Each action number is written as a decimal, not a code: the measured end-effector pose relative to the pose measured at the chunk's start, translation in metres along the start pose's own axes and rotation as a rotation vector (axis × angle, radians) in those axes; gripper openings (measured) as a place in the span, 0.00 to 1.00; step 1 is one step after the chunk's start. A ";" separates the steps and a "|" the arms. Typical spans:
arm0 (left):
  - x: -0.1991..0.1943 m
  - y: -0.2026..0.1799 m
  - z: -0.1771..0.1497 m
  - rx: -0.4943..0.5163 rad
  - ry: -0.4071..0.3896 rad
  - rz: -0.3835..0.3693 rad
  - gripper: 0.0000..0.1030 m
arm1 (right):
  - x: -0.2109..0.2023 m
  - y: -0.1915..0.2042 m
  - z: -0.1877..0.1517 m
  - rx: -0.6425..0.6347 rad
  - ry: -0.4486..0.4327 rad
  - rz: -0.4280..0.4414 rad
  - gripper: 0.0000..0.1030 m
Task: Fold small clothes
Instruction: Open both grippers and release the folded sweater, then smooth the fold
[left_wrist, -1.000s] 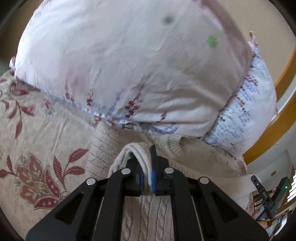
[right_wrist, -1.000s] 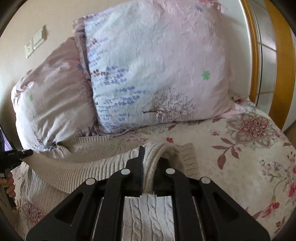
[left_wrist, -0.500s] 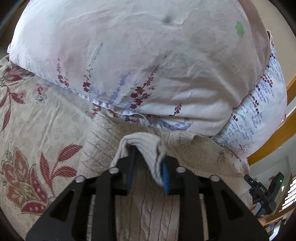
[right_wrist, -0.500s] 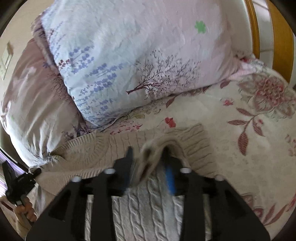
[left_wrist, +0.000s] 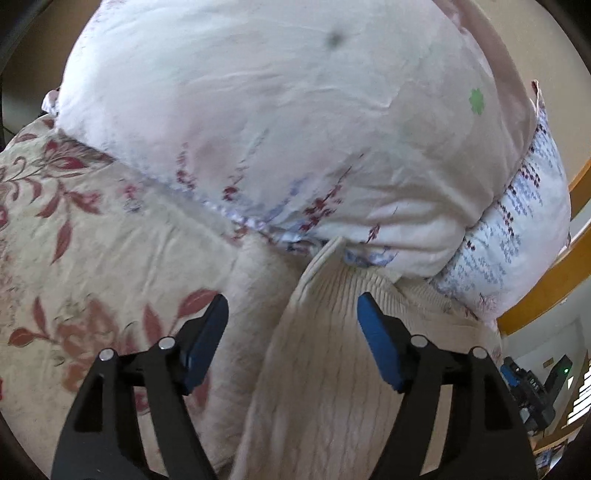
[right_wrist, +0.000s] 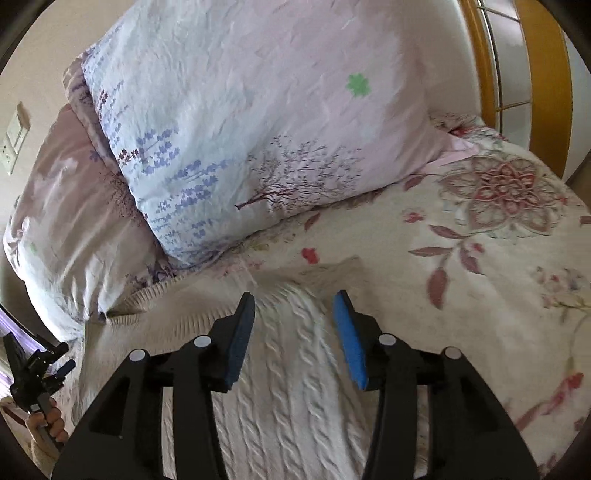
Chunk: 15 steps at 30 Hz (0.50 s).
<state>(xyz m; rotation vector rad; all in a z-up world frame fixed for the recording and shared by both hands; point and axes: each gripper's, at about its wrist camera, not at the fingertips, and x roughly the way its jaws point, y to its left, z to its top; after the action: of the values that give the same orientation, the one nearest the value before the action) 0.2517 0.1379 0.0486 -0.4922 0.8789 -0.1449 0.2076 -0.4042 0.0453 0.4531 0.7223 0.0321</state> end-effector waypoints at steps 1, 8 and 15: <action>-0.003 0.002 -0.003 0.010 0.003 -0.002 0.63 | -0.004 -0.002 -0.003 -0.012 0.005 0.002 0.46; -0.014 0.004 -0.026 0.087 0.046 -0.026 0.49 | -0.010 -0.007 -0.026 -0.072 0.066 -0.014 0.43; -0.007 0.000 -0.042 0.125 0.099 -0.013 0.36 | 0.000 -0.012 -0.045 -0.104 0.122 -0.065 0.28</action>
<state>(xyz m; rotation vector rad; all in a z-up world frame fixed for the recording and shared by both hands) 0.2151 0.1252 0.0312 -0.3765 0.9575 -0.2367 0.1770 -0.3979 0.0111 0.3303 0.8504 0.0362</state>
